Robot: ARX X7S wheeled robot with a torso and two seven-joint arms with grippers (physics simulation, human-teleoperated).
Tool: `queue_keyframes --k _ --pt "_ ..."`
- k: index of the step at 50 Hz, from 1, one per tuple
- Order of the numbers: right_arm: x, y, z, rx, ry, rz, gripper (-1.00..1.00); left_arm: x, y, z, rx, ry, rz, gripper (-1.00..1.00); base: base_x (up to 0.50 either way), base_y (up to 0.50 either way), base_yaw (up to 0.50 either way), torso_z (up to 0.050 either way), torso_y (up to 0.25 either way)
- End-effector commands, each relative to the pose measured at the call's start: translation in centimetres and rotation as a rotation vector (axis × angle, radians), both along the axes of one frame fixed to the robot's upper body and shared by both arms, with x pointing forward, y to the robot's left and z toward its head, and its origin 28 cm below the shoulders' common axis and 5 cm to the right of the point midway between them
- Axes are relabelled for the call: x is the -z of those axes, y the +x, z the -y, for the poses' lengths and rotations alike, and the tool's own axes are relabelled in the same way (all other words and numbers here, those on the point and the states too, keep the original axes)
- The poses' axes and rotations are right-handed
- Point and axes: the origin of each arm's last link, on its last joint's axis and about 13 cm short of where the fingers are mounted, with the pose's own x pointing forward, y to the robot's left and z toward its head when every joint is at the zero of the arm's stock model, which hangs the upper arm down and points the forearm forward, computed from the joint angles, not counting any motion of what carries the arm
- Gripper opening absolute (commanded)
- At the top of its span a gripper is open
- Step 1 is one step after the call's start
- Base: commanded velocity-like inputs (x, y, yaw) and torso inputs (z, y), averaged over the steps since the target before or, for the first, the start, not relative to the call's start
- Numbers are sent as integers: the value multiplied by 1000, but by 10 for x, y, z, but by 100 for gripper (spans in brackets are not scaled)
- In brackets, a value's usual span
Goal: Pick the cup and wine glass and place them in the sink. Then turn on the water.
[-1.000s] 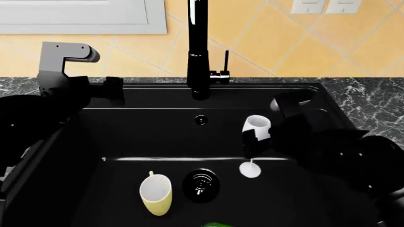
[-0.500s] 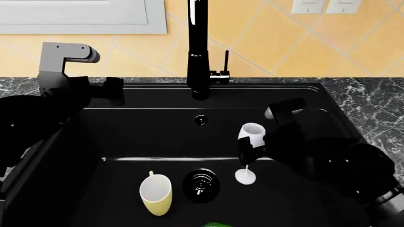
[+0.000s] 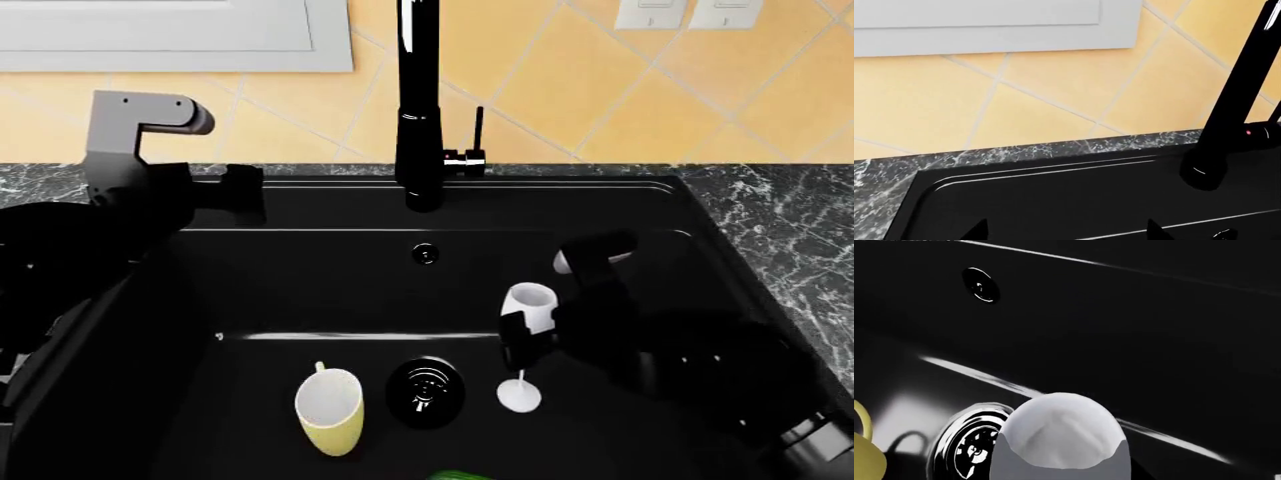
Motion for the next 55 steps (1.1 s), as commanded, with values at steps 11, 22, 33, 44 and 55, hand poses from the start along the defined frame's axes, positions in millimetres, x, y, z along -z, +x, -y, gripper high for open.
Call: queue_keyframes --k 11,22,33,44,55 --pt "13 -4 -2 -31 -31 -27 -100 1 1 0 1 1 0 100 0 0 0 0 0" --pt "20 -6 -4 -41 -38 -46 -100 3 1 0 -1 0 -2 100 0 0 0 0 0" --pt "25 -9 -4 -49 -47 -64 -100 3 1 0 0 2 -2 100 0 0 0 0 0" --pt "27 -9 -4 -45 -49 -76 -100 5 1 0 -2 2 -2 100 0 0 0 0 0" --pt "24 -10 -3 -45 -46 -80 100 4 1 0 0 3 -1 100 0 0 0 0 0"
